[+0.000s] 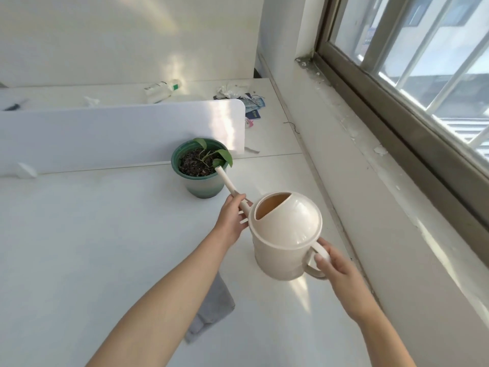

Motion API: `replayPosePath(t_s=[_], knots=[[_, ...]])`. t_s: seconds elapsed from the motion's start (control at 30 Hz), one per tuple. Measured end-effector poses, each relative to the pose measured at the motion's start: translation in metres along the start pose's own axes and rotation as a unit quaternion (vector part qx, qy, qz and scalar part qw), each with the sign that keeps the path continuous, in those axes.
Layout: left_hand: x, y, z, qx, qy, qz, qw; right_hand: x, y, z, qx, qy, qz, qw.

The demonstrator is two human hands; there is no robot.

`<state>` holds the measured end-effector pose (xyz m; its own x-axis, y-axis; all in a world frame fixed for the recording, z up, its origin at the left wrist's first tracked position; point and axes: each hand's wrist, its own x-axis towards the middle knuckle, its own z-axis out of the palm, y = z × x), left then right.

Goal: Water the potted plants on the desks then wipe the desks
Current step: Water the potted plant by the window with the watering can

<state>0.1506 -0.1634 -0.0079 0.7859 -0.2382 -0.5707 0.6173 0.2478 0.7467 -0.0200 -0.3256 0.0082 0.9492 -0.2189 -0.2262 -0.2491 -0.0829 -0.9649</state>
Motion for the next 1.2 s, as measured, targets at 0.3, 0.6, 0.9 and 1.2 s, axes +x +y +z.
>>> replayPosePath(t_s=[0.3,0.6,0.9,1.2], knots=[[-0.008,0.047,-0.028,0.015,-0.028,0.033,0.999,0.003,-0.064,0.044,0.010,0.012,-0.063,0.998],[0.003,0.052,-0.048,0.020,-0.050,-0.006,0.999,0.005,-0.081,0.073,-0.029,0.036,-0.047,0.998],[0.010,0.044,-0.041,0.002,-0.086,-0.037,0.996,0.003,-0.092,0.068,-0.094,0.089,-0.023,0.991],[0.017,0.052,-0.019,0.001,-0.101,-0.057,0.993,0.005,-0.088,0.060,-0.191,0.124,-0.073,0.971]])
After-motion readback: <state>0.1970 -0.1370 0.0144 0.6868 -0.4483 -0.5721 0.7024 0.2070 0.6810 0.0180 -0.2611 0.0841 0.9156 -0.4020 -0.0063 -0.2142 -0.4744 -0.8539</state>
